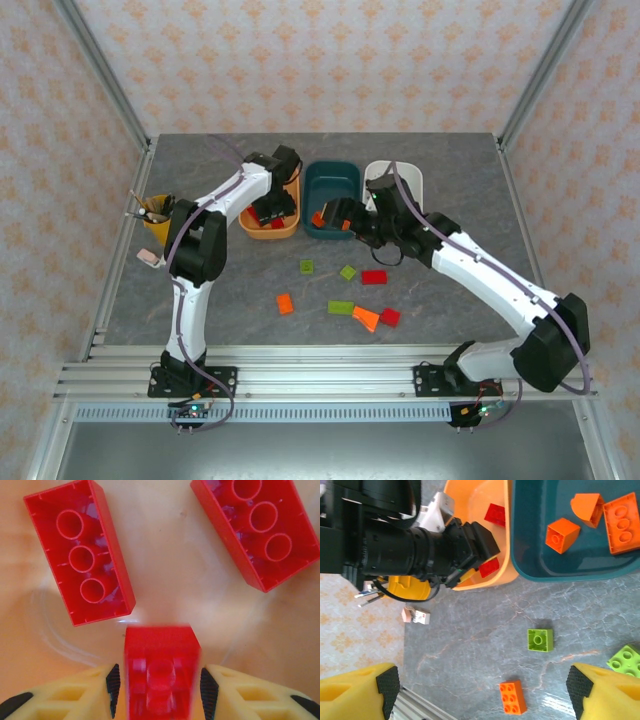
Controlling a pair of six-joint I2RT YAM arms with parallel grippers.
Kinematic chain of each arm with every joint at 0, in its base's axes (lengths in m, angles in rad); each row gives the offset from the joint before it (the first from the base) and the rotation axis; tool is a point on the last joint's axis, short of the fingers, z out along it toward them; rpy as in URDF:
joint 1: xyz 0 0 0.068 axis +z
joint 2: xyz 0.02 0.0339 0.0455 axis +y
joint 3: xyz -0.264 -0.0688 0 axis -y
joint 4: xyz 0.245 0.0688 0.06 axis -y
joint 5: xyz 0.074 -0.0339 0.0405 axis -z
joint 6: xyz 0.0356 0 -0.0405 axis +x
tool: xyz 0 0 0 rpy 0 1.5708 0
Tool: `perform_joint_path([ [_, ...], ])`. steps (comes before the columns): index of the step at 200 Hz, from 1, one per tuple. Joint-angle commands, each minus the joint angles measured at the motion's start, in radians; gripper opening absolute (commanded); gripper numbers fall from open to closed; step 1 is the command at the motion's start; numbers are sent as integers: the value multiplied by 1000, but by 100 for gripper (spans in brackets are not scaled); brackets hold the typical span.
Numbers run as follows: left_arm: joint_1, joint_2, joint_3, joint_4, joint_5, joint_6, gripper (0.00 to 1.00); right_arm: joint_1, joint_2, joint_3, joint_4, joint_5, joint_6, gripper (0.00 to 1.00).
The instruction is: Sort the legos into containers by color
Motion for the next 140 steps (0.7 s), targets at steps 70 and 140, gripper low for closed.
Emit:
perform_joint_path([
  [70,6,-303,7,-86,-112,0,67,144,121,155,-237,166,-220,83],
  [140,5,-954,-508,-35,-101,44,80,460,533,423,-493,346,-214,78],
])
